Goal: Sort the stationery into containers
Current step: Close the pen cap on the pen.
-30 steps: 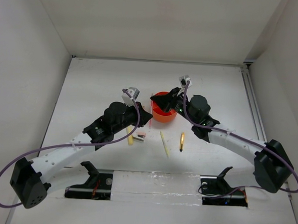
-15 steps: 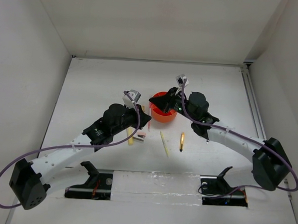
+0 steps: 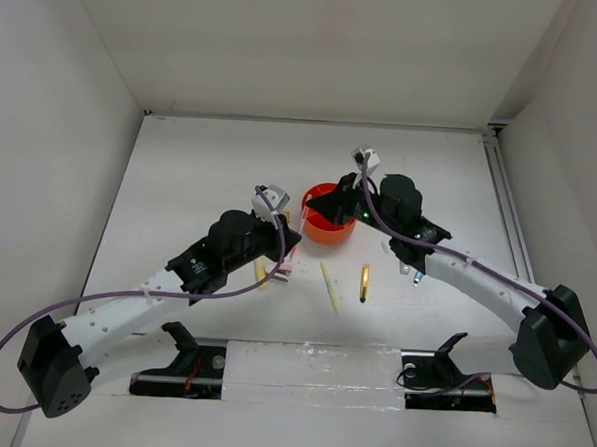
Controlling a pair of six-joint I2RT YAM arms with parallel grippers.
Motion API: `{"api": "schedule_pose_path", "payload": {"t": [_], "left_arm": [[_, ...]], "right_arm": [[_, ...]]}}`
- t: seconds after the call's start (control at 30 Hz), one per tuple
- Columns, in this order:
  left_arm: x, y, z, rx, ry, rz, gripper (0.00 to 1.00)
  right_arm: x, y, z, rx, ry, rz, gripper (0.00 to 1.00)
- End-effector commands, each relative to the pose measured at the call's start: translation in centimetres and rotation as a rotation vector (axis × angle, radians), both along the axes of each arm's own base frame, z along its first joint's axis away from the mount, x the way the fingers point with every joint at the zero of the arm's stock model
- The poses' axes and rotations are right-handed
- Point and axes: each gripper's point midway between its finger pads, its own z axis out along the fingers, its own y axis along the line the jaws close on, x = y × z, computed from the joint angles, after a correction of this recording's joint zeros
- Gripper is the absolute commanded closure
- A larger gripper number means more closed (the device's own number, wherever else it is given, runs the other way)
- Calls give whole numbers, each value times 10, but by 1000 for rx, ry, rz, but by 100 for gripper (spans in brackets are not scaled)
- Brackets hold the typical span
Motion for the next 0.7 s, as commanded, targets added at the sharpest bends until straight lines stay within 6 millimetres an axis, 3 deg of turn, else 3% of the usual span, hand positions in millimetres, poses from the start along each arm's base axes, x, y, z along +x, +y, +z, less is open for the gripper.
{"api": "schedule_pose_path", "payload": {"t": [0.0, 0.13, 0.33, 0.5, 0.53, 0.63, 0.67], "left_arm": [[22, 1, 121, -275, -343, 72, 100], [17, -5, 121, -270, -350, 26, 100], [17, -10, 111, -264, -326, 7, 100], [27, -1, 108, -273, -315, 93, 100], [29, 1, 109, -280, -308, 112, 100], [40, 7, 104, -277, -312, 177, 100], [42, 9, 107, -303, -323, 195, 100]], "right_arm": [[-40, -19, -95, -268, 233, 105, 100], [-41, -16, -109, -289, 262, 129, 100], [-37, -12, -98, -240, 229, 135, 100], [-34, -16, -74, -193, 184, 105, 100], [-29, -21, -69, -188, 171, 77, 98], [-23, -37, -53, -160, 134, 14, 74], [-21, -43, -49, -155, 123, -9, 61]]}}
